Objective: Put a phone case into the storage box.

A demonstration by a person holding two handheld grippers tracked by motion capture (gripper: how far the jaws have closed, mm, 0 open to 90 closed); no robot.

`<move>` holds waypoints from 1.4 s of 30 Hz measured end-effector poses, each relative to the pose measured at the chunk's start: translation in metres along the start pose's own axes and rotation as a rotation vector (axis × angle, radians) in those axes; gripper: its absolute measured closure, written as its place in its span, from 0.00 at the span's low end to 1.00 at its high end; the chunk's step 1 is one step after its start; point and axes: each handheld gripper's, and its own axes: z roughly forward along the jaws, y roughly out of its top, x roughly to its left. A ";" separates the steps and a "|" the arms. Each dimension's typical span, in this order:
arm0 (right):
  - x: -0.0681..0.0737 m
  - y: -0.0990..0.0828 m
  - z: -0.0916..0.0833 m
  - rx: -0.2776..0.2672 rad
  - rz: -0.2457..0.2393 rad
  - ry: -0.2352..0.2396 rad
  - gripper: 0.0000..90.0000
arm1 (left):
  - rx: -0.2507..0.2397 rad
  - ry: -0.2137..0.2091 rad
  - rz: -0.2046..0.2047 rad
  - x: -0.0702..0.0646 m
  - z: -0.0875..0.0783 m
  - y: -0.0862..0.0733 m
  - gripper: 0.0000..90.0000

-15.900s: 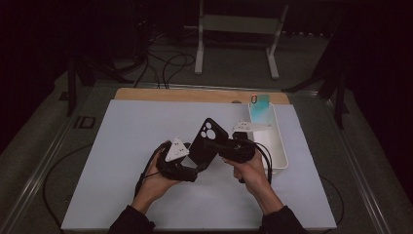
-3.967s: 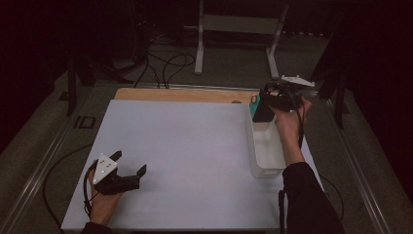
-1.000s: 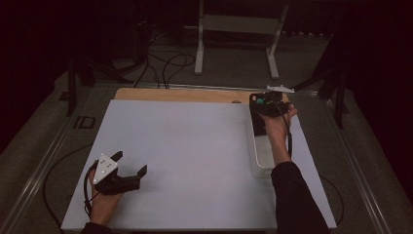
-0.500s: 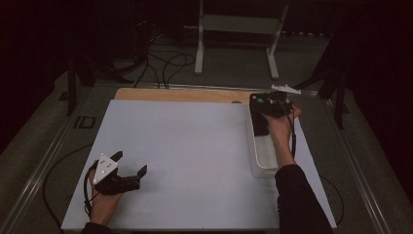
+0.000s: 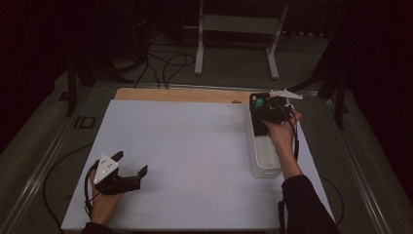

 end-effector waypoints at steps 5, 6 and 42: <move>0.009 -0.003 -0.012 -0.017 -0.015 0.043 0.10 | 0.003 -0.003 0.005 -0.001 0.000 0.000 0.01; 0.010 -0.003 -0.014 -0.020 -0.017 0.050 0.10 | 0.004 -0.002 0.005 -0.001 0.000 0.000 0.01; 0.054 -0.073 -0.093 -0.165 -0.124 0.233 0.10 | -0.015 -0.069 0.002 -0.002 -0.008 0.014 0.01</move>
